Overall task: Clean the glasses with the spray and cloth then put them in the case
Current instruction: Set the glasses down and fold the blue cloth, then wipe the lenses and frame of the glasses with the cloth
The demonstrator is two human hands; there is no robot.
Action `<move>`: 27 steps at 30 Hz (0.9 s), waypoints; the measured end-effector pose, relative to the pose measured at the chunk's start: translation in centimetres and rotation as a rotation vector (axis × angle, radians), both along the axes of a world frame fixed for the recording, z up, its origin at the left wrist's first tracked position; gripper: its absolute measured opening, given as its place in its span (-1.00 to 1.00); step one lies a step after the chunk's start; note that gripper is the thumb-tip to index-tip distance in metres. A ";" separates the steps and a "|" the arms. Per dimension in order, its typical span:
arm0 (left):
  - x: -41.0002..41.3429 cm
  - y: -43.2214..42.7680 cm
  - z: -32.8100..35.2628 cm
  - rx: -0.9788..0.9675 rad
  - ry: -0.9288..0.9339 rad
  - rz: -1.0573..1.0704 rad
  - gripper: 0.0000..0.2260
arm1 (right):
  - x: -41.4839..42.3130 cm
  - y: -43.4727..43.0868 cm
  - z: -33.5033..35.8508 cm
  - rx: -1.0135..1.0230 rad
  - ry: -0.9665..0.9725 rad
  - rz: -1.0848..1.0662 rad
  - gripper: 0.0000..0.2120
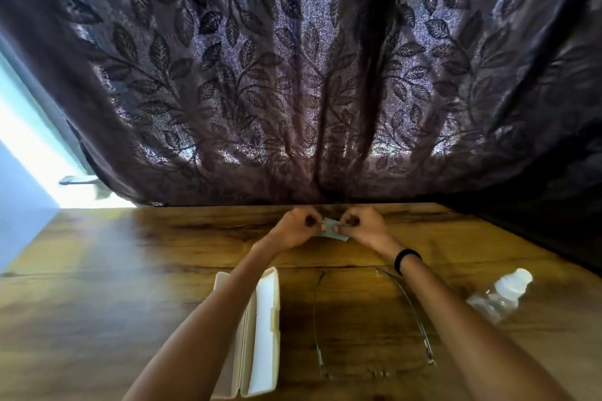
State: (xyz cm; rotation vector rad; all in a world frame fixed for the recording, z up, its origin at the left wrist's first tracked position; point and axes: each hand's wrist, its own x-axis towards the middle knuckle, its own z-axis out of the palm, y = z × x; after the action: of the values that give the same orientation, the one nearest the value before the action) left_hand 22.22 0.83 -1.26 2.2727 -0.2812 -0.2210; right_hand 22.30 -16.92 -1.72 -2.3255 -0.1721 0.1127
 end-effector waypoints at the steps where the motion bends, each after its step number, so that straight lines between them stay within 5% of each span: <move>1: -0.3 0.1 0.5 -0.121 0.081 0.000 -0.96 | -0.5 -0.1 0.4 0.118 0.033 -0.015 -0.87; 5: -1.7 0.1 2.7 -0.459 0.269 0.002 -0.81 | -2.9 0.0 2.4 0.523 0.167 -0.001 -0.85; 9: -3.5 0.6 5.0 -0.511 0.250 -0.076 -0.81 | -5.5 -0.1 4.3 0.779 0.299 0.078 -0.79; 19: -10.0 1.1 7.0 -0.135 -0.231 -0.213 -0.80 | -12.2 -0.8 5.1 0.975 0.416 -0.058 -0.85; 27: -15.1 1.3 5.4 0.215 -0.026 -0.515 -0.79 | -16.7 -2.8 3.9 1.111 0.376 -0.229 -0.86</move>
State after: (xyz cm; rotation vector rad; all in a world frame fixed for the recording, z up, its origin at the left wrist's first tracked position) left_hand 7.15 2.11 4.16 2.3755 -0.8949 -0.5064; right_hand 5.61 -19.74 2.15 -1.1742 0.1891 0.2575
